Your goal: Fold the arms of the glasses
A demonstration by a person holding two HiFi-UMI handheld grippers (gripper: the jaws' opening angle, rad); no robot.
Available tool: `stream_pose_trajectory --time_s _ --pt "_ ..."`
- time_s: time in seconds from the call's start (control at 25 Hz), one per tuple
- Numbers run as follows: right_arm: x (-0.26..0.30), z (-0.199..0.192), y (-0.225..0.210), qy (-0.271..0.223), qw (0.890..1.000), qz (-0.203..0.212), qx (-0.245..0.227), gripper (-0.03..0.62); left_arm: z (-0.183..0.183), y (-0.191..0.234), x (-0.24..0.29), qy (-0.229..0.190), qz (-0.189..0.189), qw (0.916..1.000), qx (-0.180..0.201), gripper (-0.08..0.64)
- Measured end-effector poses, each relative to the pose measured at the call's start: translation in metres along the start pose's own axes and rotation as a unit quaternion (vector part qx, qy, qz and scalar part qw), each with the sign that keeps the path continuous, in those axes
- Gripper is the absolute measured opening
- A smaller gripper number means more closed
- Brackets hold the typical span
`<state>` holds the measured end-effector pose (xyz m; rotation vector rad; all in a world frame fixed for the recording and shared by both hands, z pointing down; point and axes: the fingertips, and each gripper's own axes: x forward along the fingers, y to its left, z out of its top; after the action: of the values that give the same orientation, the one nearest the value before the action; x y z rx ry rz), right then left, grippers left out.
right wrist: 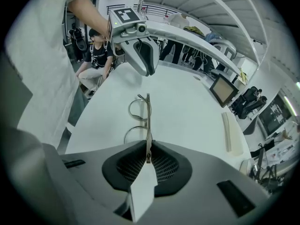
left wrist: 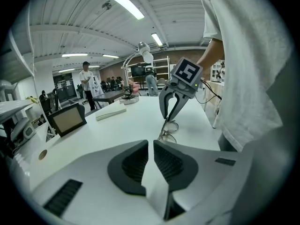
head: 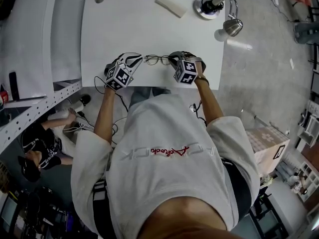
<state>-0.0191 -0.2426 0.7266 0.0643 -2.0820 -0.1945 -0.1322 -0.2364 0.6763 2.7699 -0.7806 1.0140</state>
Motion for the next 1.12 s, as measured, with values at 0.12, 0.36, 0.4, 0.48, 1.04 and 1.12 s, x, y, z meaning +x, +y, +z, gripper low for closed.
stream_pose_trajectory --time_s 0.12,0.36,0.4,0.48,1.04,1.12 --pt "-0.003 0.004 -0.006 0.002 1.0 -0.023 -0.005 0.061 0.005 -0.001 0.0 -0.005 0.0 1.0 0.004 0.063" --pt "-0.015 0.013 -0.014 -0.009 0.999 -0.05 -0.006 0.066 0.018 0.001 0.002 -0.013 0.0 0.9998 0.018 0.063" --pt "-0.017 0.014 -0.016 -0.009 0.998 -0.055 -0.006 0.065 0.021 0.001 0.002 -0.015 0.0 0.9997 0.021 0.063" --pt "-0.021 0.016 -0.016 -0.011 0.998 -0.063 -0.004 0.064 0.028 0.001 0.0 -0.02 0.001 0.9995 0.024 0.063" --pt "-0.055 0.017 -0.02 -0.045 0.993 -0.104 0.034 0.035 0.066 -0.009 0.005 -0.062 -0.002 0.998 -0.01 0.029" --pt "-0.06 0.018 -0.023 -0.067 0.99 -0.111 0.063 0.035 0.073 -0.007 0.004 -0.079 0.003 0.9963 -0.035 0.029"
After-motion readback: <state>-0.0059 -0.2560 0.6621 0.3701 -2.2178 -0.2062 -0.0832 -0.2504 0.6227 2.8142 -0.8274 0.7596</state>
